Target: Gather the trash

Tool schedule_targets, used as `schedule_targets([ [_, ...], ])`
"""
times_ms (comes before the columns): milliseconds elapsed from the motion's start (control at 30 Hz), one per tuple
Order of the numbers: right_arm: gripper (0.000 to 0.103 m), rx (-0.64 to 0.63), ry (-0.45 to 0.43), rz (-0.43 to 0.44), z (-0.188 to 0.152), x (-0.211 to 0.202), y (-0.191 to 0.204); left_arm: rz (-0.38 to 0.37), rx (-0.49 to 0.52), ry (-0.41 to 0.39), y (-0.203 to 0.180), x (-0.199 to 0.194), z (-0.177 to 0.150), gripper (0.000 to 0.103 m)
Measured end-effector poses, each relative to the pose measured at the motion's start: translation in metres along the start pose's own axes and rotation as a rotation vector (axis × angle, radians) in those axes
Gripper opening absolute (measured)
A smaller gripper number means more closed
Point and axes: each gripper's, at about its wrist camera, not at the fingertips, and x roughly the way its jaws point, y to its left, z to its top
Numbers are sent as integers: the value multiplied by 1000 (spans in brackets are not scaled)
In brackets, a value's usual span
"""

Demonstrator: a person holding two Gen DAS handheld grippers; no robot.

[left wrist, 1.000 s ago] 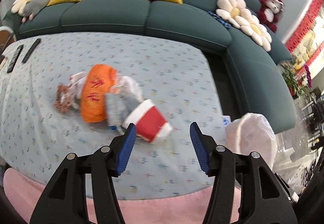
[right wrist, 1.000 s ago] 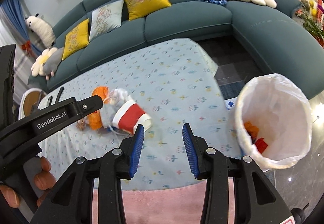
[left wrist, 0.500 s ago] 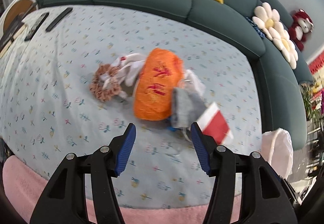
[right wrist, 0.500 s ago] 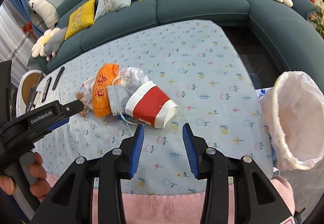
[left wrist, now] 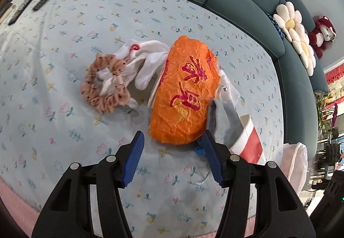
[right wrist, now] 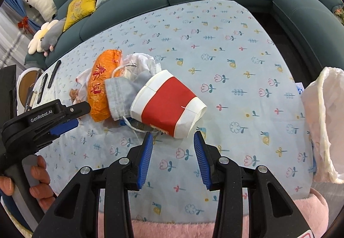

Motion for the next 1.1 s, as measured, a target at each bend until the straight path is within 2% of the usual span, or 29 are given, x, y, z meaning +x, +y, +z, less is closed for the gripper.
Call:
schedule_targets([
  [133, 39, 16, 19, 9, 4, 13, -2, -28, -19, 15, 1, 12, 9, 53],
  [200, 39, 17, 28, 9, 6, 18, -2, -38, -21, 25, 1, 18, 13, 48],
  [300, 34, 14, 39, 15, 6, 24, -2, -45, -8, 32, -1, 22, 15, 35],
  [367, 28, 13, 42, 18, 6, 26, -2, -55, 5, 36, -2, 24, 14, 16],
  [400, 22, 11, 47, 24, 5, 28, -2, -57, 15, 34, -3, 25, 14, 12],
  [533, 13, 8, 53, 43, 4, 29, -2, -57, 35, 20, -8, 23, 10, 0],
  [733, 7, -21, 33, 70, 3, 19, 5, -33, 93, -23, -25, 9, 4, 0],
  [1100, 2, -6, -93, 109, 17, -36, 6, -41, 171, -125, -68, -44, 0, 0],
])
